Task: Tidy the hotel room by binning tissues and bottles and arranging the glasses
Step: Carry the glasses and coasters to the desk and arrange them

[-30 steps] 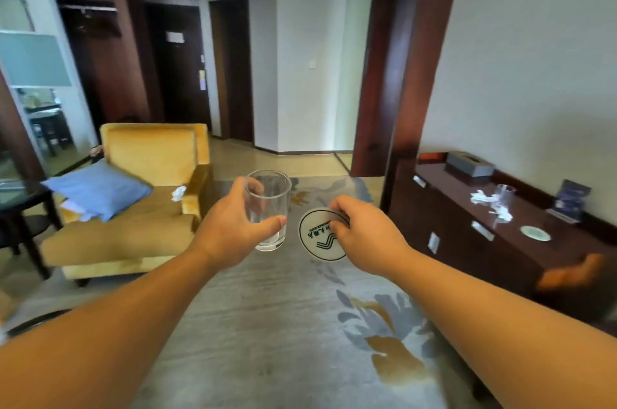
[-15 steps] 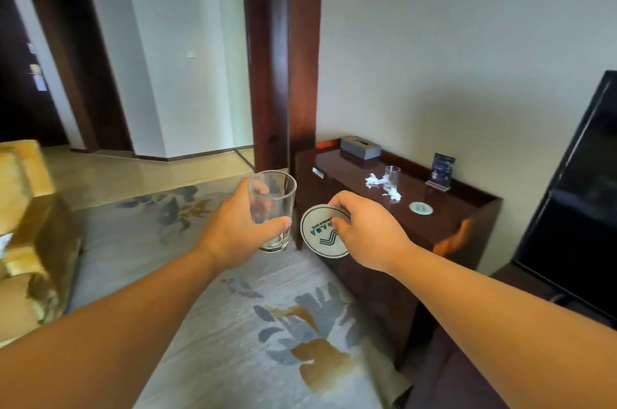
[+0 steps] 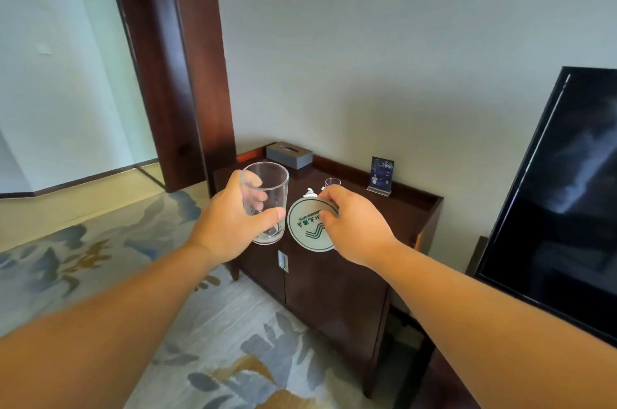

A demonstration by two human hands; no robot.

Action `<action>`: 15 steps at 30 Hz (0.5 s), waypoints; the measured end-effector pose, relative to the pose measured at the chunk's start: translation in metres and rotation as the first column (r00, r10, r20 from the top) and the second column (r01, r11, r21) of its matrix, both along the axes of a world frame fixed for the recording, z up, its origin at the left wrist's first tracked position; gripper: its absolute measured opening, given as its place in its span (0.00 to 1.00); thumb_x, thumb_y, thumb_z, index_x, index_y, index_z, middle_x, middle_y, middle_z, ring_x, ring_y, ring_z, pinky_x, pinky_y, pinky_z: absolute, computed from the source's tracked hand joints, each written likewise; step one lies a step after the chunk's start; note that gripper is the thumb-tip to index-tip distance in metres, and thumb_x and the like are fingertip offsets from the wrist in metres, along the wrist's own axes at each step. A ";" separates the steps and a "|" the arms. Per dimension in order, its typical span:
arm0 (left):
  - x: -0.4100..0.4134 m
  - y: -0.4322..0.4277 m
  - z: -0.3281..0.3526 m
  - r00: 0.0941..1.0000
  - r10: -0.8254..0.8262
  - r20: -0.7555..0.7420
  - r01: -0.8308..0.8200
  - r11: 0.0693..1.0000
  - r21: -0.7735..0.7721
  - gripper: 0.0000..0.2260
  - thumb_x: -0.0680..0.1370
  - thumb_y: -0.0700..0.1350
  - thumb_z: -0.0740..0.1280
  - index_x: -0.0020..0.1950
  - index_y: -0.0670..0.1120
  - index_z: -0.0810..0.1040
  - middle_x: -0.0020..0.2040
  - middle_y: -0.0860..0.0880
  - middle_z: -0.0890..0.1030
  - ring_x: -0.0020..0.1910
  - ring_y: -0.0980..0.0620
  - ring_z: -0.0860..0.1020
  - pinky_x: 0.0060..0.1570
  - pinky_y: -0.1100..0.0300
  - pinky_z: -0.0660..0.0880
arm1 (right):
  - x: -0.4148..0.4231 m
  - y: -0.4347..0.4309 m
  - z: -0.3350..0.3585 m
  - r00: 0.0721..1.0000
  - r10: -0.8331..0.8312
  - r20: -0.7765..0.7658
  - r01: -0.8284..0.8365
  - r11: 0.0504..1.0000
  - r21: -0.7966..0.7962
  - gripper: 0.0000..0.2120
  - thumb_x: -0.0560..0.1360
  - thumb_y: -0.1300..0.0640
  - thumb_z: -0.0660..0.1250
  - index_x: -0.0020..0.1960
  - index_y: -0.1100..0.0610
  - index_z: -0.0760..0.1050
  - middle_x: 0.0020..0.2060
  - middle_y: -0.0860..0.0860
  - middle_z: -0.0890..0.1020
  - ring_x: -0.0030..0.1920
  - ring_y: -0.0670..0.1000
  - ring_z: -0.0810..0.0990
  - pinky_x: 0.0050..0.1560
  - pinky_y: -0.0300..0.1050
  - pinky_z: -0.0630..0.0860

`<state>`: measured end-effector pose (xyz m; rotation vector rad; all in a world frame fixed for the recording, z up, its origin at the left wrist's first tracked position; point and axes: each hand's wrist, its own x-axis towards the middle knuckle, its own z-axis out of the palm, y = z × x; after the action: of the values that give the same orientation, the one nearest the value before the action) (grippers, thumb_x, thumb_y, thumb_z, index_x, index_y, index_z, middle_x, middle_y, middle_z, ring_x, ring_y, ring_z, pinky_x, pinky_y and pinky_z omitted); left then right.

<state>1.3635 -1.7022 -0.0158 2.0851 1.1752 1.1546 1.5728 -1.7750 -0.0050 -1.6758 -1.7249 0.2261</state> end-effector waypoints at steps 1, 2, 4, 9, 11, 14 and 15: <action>0.008 0.017 -0.003 1.000 -0.007 -0.004 0.007 1.000 -0.004 0.23 0.61 0.66 0.71 0.51 0.63 0.68 0.45 0.58 0.81 0.48 0.61 0.79 0.51 0.56 0.74 | 0.008 0.016 -0.003 1.000 -0.013 -0.015 0.013 1.000 -0.001 0.05 0.78 0.54 0.61 0.53 0.46 0.71 0.45 0.44 0.79 0.45 0.46 0.80 0.40 0.44 0.81; 0.015 0.031 -0.005 1.000 -0.014 -0.007 0.014 1.000 -0.006 0.24 0.61 0.66 0.71 0.51 0.63 0.68 0.45 0.58 0.81 0.48 0.61 0.79 0.52 0.55 0.74 | 0.015 0.029 -0.006 0.999 -0.024 -0.024 0.024 1.000 -0.001 0.05 0.78 0.54 0.61 0.53 0.46 0.71 0.45 0.44 0.80 0.45 0.46 0.80 0.40 0.43 0.81; 0.032 0.062 -0.011 1.000 -0.020 -0.019 0.019 1.000 -0.006 0.24 0.61 0.66 0.71 0.51 0.62 0.68 0.45 0.59 0.81 0.48 0.61 0.79 0.51 0.56 0.74 | 0.031 0.061 -0.011 0.999 -0.037 -0.032 0.037 0.999 -0.004 0.06 0.79 0.54 0.61 0.54 0.46 0.71 0.47 0.45 0.81 0.45 0.46 0.79 0.40 0.42 0.80; 0.071 0.134 0.000 1.000 0.004 -0.023 -0.004 1.000 0.001 0.24 0.60 0.66 0.70 0.51 0.61 0.68 0.44 0.58 0.81 0.46 0.63 0.79 0.47 0.63 0.70 | 0.072 0.142 -0.005 0.999 0.013 -0.030 -0.013 1.000 0.008 0.05 0.79 0.55 0.61 0.53 0.47 0.71 0.49 0.47 0.81 0.45 0.46 0.78 0.37 0.37 0.76; 0.084 0.162 0.008 0.999 0.019 -0.026 -0.019 1.000 0.015 0.24 0.60 0.66 0.70 0.51 0.61 0.68 0.45 0.58 0.81 0.45 0.64 0.78 0.47 0.63 0.71 | 0.085 0.172 0.002 0.999 0.031 -0.017 -0.031 0.999 0.023 0.05 0.78 0.55 0.61 0.53 0.48 0.71 0.48 0.48 0.81 0.47 0.48 0.79 0.40 0.42 0.78; 0.097 0.200 0.012 1.000 0.007 -0.025 -0.007 1.000 0.000 0.23 0.60 0.65 0.70 0.50 0.61 0.68 0.46 0.57 0.81 0.45 0.63 0.79 0.49 0.61 0.72 | 0.098 0.207 0.004 0.999 0.035 -0.016 -0.035 0.999 0.035 0.05 0.78 0.55 0.60 0.52 0.48 0.71 0.48 0.48 0.81 0.47 0.49 0.80 0.43 0.46 0.80; 0.101 0.213 0.012 0.999 0.004 -0.038 -0.004 1.000 0.002 0.23 0.60 0.65 0.70 0.51 0.61 0.68 0.46 0.57 0.81 0.45 0.62 0.79 0.50 0.60 0.73 | 0.102 0.220 0.002 0.999 0.029 -0.021 -0.028 0.999 0.036 0.05 0.78 0.55 0.60 0.52 0.48 0.71 0.48 0.48 0.81 0.47 0.49 0.80 0.43 0.47 0.80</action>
<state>1.4648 -1.4888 -0.0037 2.1161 1.1965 1.1228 1.6753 -1.5554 -0.0030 -1.6179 -1.7282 0.2243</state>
